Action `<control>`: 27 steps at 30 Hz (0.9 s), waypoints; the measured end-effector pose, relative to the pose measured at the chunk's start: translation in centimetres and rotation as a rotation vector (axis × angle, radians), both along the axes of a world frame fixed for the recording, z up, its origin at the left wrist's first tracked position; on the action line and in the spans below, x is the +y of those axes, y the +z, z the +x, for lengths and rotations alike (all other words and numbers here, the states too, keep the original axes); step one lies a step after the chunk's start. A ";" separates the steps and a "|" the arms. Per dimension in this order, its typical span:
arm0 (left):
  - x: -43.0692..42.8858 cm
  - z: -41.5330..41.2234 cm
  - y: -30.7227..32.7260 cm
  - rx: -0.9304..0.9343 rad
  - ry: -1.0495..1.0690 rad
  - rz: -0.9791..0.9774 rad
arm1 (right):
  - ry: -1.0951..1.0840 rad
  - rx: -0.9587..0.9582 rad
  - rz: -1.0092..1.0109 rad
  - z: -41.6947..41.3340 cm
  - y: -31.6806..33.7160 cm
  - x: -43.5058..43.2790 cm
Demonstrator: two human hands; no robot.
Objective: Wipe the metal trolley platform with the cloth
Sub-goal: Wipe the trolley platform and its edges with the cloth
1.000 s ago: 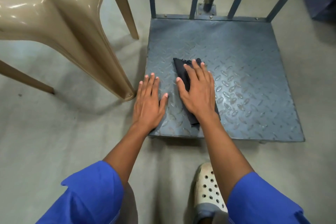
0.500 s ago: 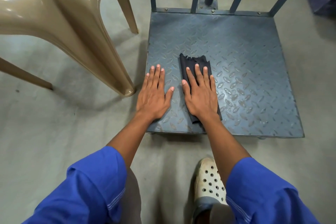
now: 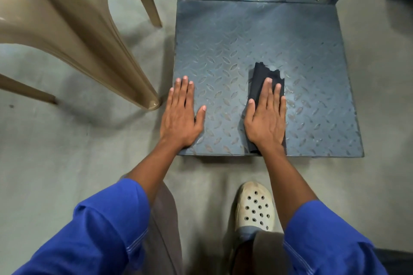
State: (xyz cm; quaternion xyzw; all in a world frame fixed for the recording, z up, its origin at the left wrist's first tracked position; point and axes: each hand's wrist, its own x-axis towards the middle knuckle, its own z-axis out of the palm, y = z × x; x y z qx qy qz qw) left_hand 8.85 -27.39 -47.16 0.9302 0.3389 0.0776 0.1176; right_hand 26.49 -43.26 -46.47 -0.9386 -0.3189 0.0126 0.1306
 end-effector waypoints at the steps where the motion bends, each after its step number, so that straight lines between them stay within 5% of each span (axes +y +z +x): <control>1: 0.0 0.0 0.0 -0.006 0.001 0.000 | -0.029 0.007 0.010 0.0 0.0 0.4; 7: -0.1 0.0 0.3 -0.024 0.014 -0.008 | -0.065 -0.005 -0.064 1.1 -0.2 3.2; 19: -0.1 0.3 0.8 0.003 0.021 -0.014 | 0.216 0.005 -0.047 -1.5 0.9 5.5; 27: -5.8 5.4 1.5 0.044 -0.050 0.011 | -0.046 0.028 0.140 -0.2 1.5 -4.4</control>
